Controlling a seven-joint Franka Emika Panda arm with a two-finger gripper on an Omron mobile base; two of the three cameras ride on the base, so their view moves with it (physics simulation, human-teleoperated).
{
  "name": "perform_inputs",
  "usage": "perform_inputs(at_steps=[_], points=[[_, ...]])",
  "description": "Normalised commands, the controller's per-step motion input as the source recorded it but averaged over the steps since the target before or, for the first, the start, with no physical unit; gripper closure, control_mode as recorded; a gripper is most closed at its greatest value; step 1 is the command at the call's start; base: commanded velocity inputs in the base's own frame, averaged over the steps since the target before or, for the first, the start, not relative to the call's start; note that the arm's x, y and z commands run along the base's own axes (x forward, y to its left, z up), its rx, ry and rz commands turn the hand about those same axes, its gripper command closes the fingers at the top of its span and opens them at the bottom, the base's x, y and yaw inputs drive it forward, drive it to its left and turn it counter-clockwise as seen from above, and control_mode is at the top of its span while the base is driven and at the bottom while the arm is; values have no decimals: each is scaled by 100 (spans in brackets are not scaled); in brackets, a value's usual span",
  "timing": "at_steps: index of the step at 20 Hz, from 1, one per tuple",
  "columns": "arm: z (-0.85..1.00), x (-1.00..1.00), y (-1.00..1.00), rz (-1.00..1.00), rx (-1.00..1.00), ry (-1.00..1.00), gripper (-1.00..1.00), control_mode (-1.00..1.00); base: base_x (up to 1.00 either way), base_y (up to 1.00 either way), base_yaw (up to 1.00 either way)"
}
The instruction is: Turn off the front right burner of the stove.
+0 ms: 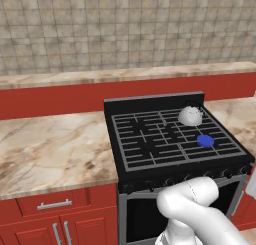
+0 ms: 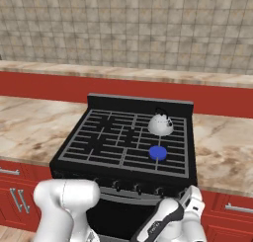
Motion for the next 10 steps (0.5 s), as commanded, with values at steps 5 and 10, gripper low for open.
perform_inputs(at_steps=[5, 10], points=[[-25, 25, -26, 0, 0, 0, -100, -100, 0, 0, 0], [-32, 19, -22, -1, 1, 0, -100, -100, 0, 0, 0]])
